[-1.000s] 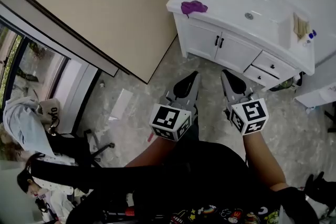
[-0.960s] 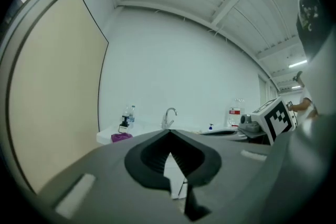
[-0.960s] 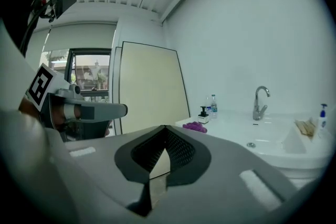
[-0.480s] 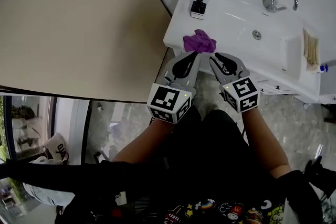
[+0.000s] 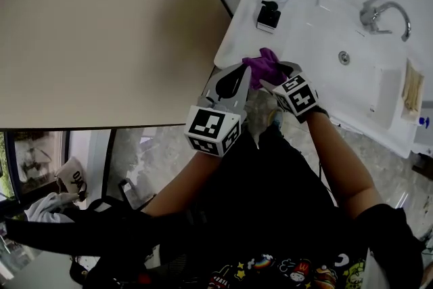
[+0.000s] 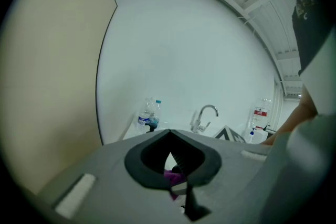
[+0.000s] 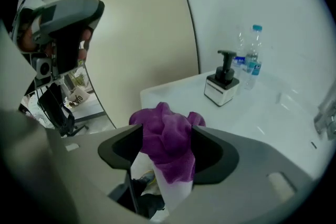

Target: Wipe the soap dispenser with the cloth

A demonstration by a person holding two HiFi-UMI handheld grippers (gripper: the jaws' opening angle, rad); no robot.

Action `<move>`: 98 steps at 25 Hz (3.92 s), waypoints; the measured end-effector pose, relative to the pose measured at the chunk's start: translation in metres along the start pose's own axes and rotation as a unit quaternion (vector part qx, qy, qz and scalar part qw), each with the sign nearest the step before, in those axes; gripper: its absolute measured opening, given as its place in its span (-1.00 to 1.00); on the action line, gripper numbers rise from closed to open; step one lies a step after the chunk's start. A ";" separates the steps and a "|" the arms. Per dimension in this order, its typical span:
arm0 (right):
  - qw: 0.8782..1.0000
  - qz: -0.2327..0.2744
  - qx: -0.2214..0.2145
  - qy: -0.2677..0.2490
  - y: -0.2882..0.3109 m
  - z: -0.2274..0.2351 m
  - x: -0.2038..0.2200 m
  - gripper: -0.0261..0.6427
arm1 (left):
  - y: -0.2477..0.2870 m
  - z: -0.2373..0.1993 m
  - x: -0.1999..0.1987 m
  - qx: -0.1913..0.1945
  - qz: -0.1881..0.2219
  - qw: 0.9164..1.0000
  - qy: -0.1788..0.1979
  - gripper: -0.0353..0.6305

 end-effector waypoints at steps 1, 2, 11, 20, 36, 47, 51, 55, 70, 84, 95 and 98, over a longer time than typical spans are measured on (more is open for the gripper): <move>1.000 -0.010 -0.008 0.005 0.008 0.005 0.002 -0.02 | 0.004 -0.002 0.001 -0.005 -0.003 1.000 -0.003 -0.89; 1.000 -0.018 -0.014 0.010 0.014 0.010 0.003 -0.02 | 0.008 -0.004 0.002 -0.009 -0.006 1.000 -0.007 -0.89; 0.989 -0.061 -0.074 0.113 0.030 0.039 -0.003 -0.44 | 0.031 -0.014 0.002 -0.034 -0.016 0.999 -0.023 -0.89; 0.989 0.011 -0.034 0.142 0.019 0.081 -0.024 -0.60 | 0.045 -0.016 -0.005 -0.040 -0.022 0.999 -0.017 -0.89; 0.980 0.116 0.036 0.157 -0.019 0.191 -0.060 -0.61 | 0.078 0.004 -0.009 -0.056 -0.055 0.997 0.011 -0.89; 0.966 0.229 0.068 0.101 -0.047 0.174 -0.096 -0.61 | 0.072 0.000 -0.016 -0.095 -0.057 0.994 0.024 -0.89; 0.961 0.254 0.081 0.068 -0.062 0.164 -0.102 -0.61 | 0.071 0.000 -0.016 -0.099 -0.051 0.994 0.025 -0.89; 0.958 0.272 0.080 0.049 -0.073 0.149 -0.114 -0.61 | 0.065 -0.004 -0.016 -0.100 -0.048 0.994 0.022 -0.89; 0.957 0.275 0.090 0.033 -0.048 0.113 -0.141 -0.61 | 0.044 -0.031 -0.018 -0.081 -0.038 0.996 0.016 -0.89; 0.964 0.236 0.096 0.079 0.008 0.082 -0.123 -0.61 | 0.025 -0.072 -0.006 -0.058 -0.060 0.996 0.006 -0.89; 0.931 0.266 0.187 0.164 0.014 0.088 -0.119 -0.61 | 0.017 -0.093 -0.001 -0.053 -0.074 0.996 0.006 -0.89; 0.934 0.252 0.199 0.158 0.021 0.091 -0.118 -0.61 | 0.017 -0.096 -0.002 -0.051 -0.073 0.996 0.007 -0.89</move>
Point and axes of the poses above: the fingertips, and each gripper's own axes: y forward along the fingers, z to its right, x out of its underside, the point moved 6 cm from there along -y, backward along the fingers, and after that the axes turned 6 degrees about -x, right-handed, at the moved point
